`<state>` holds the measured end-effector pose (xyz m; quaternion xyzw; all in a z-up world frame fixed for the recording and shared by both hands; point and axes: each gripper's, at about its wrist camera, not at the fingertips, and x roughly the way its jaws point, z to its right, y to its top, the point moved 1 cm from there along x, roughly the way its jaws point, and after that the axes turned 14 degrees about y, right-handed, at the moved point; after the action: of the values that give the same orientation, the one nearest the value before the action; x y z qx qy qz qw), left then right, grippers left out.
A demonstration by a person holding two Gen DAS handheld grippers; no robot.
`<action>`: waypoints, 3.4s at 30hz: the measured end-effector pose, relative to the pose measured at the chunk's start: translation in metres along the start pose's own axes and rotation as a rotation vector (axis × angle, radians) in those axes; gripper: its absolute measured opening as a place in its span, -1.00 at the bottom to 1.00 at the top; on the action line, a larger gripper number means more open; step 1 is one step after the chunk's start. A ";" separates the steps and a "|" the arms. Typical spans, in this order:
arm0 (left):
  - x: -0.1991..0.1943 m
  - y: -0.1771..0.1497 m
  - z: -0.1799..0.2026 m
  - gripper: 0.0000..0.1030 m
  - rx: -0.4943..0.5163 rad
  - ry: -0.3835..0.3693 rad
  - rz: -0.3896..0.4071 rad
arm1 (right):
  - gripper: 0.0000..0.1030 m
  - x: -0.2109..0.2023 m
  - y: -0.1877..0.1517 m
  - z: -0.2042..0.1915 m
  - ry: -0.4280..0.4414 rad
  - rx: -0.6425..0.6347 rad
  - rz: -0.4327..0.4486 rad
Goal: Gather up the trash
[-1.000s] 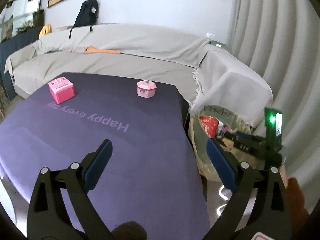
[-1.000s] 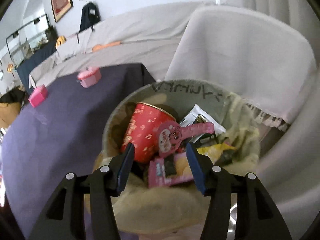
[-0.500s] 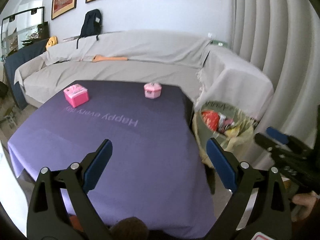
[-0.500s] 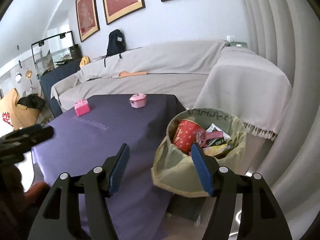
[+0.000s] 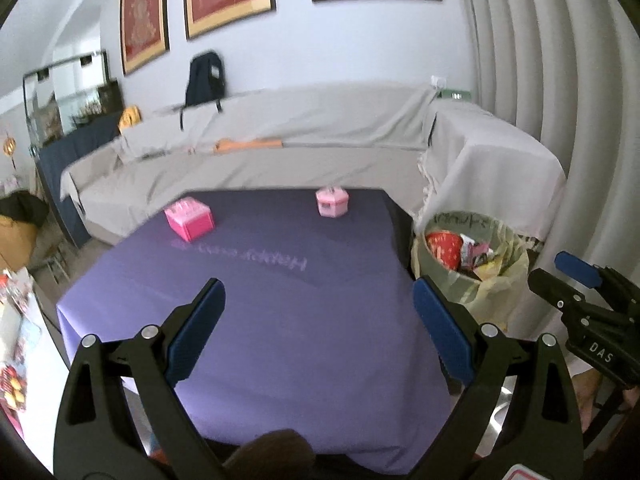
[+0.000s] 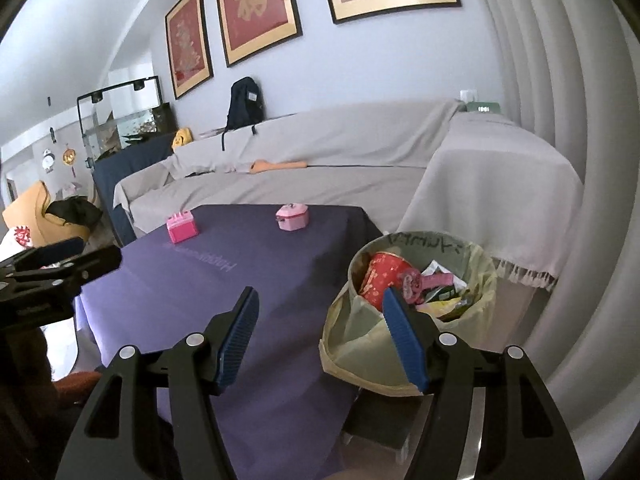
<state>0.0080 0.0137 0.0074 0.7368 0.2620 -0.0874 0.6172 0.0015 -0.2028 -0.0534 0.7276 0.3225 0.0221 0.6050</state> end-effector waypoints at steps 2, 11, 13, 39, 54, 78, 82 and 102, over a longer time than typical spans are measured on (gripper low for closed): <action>-0.005 0.001 0.002 0.75 0.010 0.006 0.016 | 0.19 -0.003 0.001 -0.001 -0.009 -0.004 0.009; -0.010 0.003 0.006 0.75 0.017 -0.009 0.030 | 0.19 -0.013 0.002 -0.005 -0.021 -0.018 0.027; -0.010 0.004 0.006 0.75 0.014 -0.008 0.031 | 0.19 -0.014 0.002 -0.005 -0.020 -0.015 0.030; -0.004 0.004 0.007 0.75 0.017 -0.014 0.003 | 0.19 -0.013 0.000 -0.004 -0.013 -0.016 0.022; -0.003 0.004 0.007 0.75 0.016 -0.016 0.003 | 0.19 -0.013 0.000 -0.005 -0.014 -0.014 0.021; -0.002 0.001 0.011 0.75 0.013 -0.017 -0.007 | 0.19 -0.013 -0.004 -0.005 -0.016 -0.010 0.023; -0.002 0.002 0.010 0.75 0.012 -0.016 -0.006 | 0.19 -0.013 -0.004 -0.004 -0.016 -0.009 0.023; 0.000 -0.002 0.012 0.75 0.011 -0.017 -0.015 | 0.19 -0.014 -0.003 -0.004 -0.015 -0.008 0.023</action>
<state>0.0087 0.0027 0.0029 0.7375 0.2618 -0.0994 0.6146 -0.0123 -0.2061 -0.0506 0.7290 0.3095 0.0246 0.6101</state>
